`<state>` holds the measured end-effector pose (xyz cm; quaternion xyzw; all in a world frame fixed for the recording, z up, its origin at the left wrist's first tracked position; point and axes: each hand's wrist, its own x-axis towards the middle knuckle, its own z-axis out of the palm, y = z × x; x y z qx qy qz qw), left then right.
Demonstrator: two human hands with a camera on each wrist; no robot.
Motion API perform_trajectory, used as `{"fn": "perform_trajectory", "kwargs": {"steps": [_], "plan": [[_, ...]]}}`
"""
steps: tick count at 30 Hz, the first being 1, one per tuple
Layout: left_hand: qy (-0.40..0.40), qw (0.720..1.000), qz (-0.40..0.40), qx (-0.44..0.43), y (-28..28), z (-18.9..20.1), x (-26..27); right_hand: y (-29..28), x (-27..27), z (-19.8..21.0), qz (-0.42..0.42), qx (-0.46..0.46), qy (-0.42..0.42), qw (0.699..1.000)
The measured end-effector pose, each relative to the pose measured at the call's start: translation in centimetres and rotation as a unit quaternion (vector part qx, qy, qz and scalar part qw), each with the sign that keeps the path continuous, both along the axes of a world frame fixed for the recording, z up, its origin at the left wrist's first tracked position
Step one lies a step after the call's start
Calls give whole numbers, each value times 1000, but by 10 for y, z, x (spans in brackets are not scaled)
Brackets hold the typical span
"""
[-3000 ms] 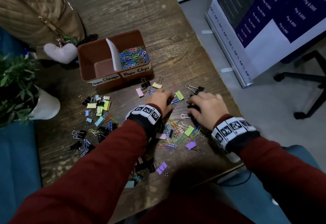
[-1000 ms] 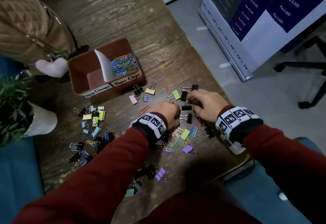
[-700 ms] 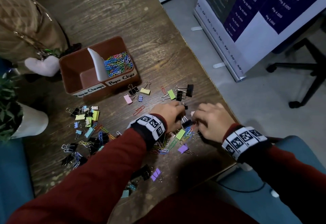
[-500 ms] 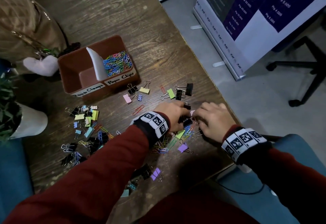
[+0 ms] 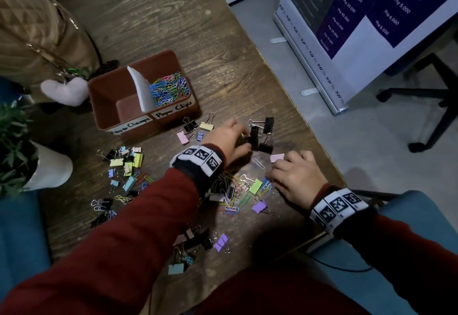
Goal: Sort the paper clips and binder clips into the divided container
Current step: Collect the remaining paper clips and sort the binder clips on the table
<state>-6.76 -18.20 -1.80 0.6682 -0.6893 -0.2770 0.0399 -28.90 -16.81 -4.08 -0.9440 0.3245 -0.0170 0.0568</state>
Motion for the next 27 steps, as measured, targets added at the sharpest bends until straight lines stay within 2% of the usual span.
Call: {"fn": "perform_trajectory", "kwargs": {"steps": [5,7,12,17,20,24,27], "plan": [[-17,998,53,-3,16,2,18,-9,23,4,49,31,109,992],[-19,999,46,9,31,-2,24,-14,35,5,51,41,155,986],[-29,997,12,71,64,-9,33,-23,65,20,38,114,204,971],[-33,995,15,89,84,-15,32,-37,104,15,29,89,182,979],[-31,996,50,68,92,-15,26,-40,122,13,17,121,142,982],[-3,986,169,9,88,-10,23,-42,113,19,-62,181,-1,981],[4,983,180,32,72,-7,24,-38,90,24,-104,183,-16,977]]}}
